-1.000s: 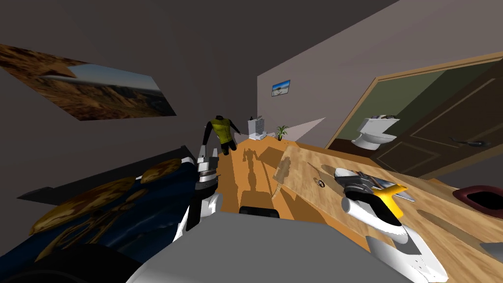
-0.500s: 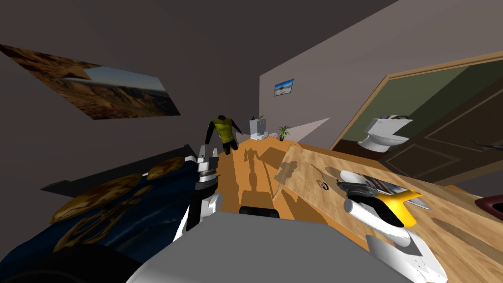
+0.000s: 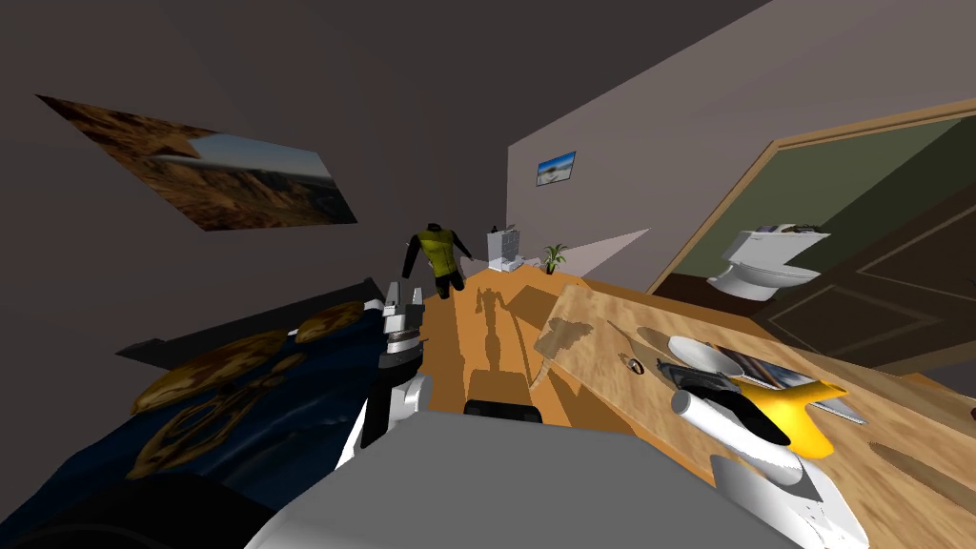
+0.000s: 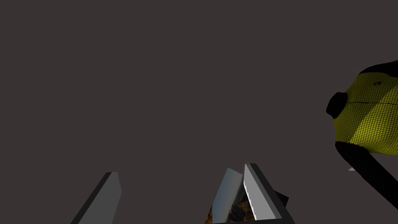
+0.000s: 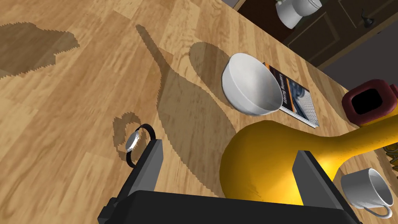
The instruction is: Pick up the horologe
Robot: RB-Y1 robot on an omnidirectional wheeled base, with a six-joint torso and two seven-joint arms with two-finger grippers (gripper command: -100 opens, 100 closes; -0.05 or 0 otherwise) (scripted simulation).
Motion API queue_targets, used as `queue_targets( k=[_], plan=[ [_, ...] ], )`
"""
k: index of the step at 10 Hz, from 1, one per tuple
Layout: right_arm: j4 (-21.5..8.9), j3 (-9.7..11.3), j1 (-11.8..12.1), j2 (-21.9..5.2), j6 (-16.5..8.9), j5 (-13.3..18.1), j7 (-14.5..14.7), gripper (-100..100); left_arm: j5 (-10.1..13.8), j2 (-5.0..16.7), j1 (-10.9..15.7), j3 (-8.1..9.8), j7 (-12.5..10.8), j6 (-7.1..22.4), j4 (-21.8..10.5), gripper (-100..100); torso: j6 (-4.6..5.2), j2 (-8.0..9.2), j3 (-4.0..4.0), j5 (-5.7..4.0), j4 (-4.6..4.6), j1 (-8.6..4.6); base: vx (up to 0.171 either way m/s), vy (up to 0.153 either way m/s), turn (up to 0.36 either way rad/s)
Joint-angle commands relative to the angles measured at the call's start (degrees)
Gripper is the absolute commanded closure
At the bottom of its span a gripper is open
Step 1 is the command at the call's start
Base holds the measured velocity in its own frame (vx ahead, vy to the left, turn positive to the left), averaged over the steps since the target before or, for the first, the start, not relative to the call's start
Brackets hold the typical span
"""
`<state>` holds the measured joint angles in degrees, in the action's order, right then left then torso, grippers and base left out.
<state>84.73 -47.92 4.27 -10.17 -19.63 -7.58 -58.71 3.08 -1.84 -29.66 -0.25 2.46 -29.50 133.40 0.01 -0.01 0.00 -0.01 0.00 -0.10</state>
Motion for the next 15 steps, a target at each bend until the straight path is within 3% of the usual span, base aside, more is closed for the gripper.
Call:
queue_targets(
  k=[1,4,5,8,9,11,12,15],
  plan=[
    [-1.7,-1.0,-1.2,-0.1,-1.2,0.3,-2.2,-100,0.0,0.0,0.0,0.0,0.0,0.0,0.0,0,0.0,0.0,0.0,0.0,0.0,0.0,0.003,-0.021,0.04],
    [-6.3,-3.9,-3.7,0.0,-4.4,0.6,-7.1,-100,0.0,0.0,0.0,0.0,0.0,0.0,0.0,0,0.02,0.02,0.01,-0.01,0.0,-0.03,0.0,-0.03,0.056],
    [-6.3,-3.9,-3.7,0.0,-4.4,0.6,-7.7,-100,0.0,0.0,0.0,0.0,0.0,0.0,0.0,0,0.01,0.02,0.01,-0.01,0.0,-0.03,0.002,-0.03,0.035],
    [-10.5,-6.5,-6.2,0.0,-7.2,1.1,-12.6,-100,0.0,0.0,0.0,0.0,0.0,0.0,0.0,0,0.02,0.01,0.01,-0.01,0.0,-0.05,0.001,-0.038,0.056],
    [-10.5,-6.5,-6.2,0.0,-7.2,1.1,-12.8,-100,0.0,0.0,0.0,0.0,0.0,0.0,0.0,0,0.01,0.02,0.01,-0.02,0.0,-0.08,-0.004,-0.037,0.037],
    [-14.4,-8.7,-8.5,0.0,-9.6,1.8,-16.6,-100,0.0,0.0,0.0,0.0,0.0,0.0,0.0,0,0.01,0.03,0.02,-0.01,0.01,-0.07,0.0,-0.053,0.072],
    [-14.4,-8.7,-8.5,0.0,-9.6,1.8,-17.4,-100,0.0,0.0,0.0,0.0,0.0,0.0,0.0,0,0.01,0.0,0.0,-0.03,0.0,-0.14,0.01,-0.059,0.038],
    [-19.2,-11.1,-11.5,-0.1,-12.4,3.0,-22.8,-100,0.0,0.0,0.0,0.01,0.0,0.0,0.0,0,0.01,0.04,0.02,-0.04,0.01,-0.19,-0.008,-0.071,0.074]
  ],
)
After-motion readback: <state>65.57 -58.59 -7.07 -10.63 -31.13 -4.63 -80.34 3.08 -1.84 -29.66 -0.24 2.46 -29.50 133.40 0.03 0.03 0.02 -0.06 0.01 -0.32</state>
